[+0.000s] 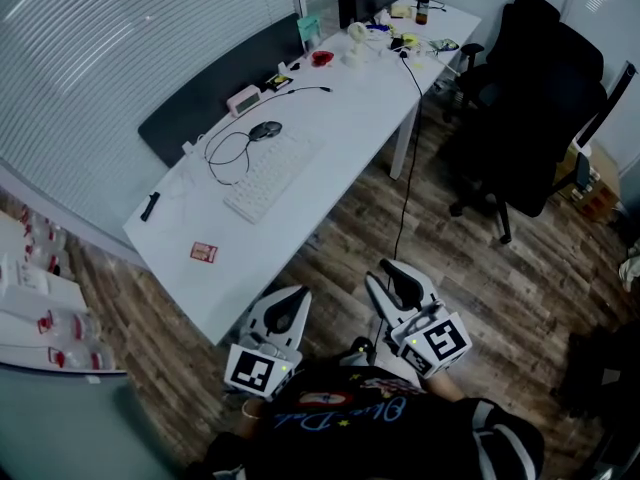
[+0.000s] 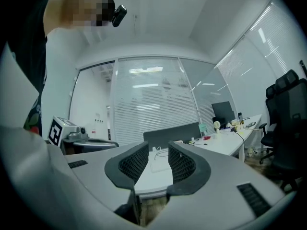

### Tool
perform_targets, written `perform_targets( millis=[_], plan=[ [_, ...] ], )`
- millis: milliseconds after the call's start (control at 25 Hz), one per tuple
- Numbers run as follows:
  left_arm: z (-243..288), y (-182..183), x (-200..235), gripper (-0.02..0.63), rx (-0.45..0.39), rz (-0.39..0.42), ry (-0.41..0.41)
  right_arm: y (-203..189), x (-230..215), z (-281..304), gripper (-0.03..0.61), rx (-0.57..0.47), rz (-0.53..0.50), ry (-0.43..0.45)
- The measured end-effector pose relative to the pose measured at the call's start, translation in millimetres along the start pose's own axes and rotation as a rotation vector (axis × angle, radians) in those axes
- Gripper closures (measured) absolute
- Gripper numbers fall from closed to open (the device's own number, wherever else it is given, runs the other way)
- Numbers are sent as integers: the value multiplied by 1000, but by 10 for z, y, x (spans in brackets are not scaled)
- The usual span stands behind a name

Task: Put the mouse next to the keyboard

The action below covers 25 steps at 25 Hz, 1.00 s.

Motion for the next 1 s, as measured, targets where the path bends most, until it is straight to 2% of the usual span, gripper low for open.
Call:
perform_targets(
  millis=[280,400,760,1000],
  plan=[
    [266,20,-343,609,1,14,-23,61,-287,-260,454,-34,26,2],
    [305,14,-447,609,15,11,-26,13,-395,-362,447,-11,28,-16],
    [470,109,-494,609,12,71,-34,26,-535,-467,439,-30,40,-21],
    [717,132,-462,609,14,65,-75,64,-737,-431,439,-30,26,-60]
  ],
)
Point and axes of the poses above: the fingertips, and each gripper's own axes: z forward along the fingers, x to its left, y out of its top, the point moved 3 cm from there along -z, backward along the fingers, and after that the axes turned 7 degrees about y, right-handed, at the moved point
